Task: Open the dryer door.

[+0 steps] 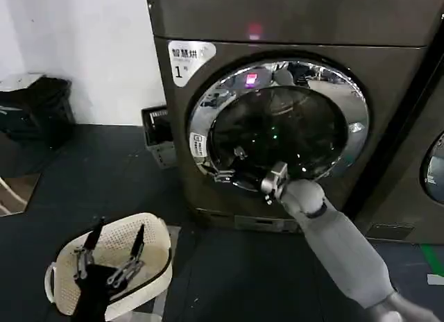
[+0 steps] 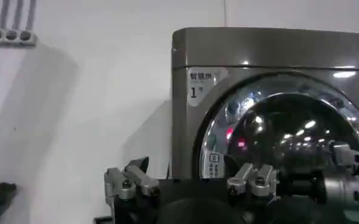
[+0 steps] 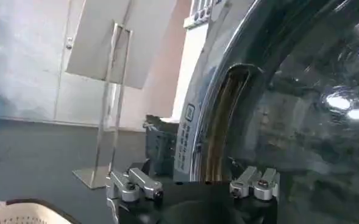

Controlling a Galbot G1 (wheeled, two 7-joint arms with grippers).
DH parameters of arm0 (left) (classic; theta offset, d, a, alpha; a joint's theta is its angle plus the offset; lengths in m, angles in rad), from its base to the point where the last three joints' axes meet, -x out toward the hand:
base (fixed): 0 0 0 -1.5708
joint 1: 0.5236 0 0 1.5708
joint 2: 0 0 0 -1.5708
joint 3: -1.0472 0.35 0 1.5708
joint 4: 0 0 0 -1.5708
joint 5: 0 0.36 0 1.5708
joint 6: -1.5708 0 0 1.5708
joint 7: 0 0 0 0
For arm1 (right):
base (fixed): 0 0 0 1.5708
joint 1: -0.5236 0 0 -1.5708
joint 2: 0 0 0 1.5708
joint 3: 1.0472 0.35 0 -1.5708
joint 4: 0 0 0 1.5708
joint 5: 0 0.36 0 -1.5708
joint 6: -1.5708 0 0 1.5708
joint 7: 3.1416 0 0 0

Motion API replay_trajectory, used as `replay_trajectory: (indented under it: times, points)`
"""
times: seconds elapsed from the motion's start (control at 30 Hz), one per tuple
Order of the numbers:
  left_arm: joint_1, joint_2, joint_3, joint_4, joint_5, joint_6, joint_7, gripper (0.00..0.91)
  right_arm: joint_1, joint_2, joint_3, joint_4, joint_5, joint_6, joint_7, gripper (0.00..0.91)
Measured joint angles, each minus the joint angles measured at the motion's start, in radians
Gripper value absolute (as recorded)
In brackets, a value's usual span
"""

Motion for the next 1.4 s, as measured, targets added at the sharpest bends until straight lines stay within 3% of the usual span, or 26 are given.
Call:
replay_trajectory:
  times: [0.27,0.53,0.77,1.0,1.4]
  points:
    - [0.005,-0.010,0.000,-0.013,0.024,0.035,0.000,0.907,0.016,0.019,-0.019,-0.028,0.016,0.001,-0.034,0.907]
    - [-0.010,-0.006,-0.010,-0.041,0.027,0.158,0.008,0.907,0.003,-0.011,-0.011,0.000,0.054,-0.001,-0.104,0.907]
    - [-0.039,0.017,-0.035,-0.043,-0.056,0.231,-0.025,0.907,-0.030,-0.054,0.012,0.055,0.089,-0.007,-0.219,0.907]
    - [-0.106,0.083,-0.094,0.015,-0.161,0.199,-0.051,0.907,-0.074,-0.102,0.042,0.115,0.105,-0.009,-0.341,0.907]
    - [-0.292,0.286,-0.203,0.273,-0.437,0.093,0.027,0.907,-0.183,-0.183,0.105,0.214,0.112,-0.002,-0.481,0.907]
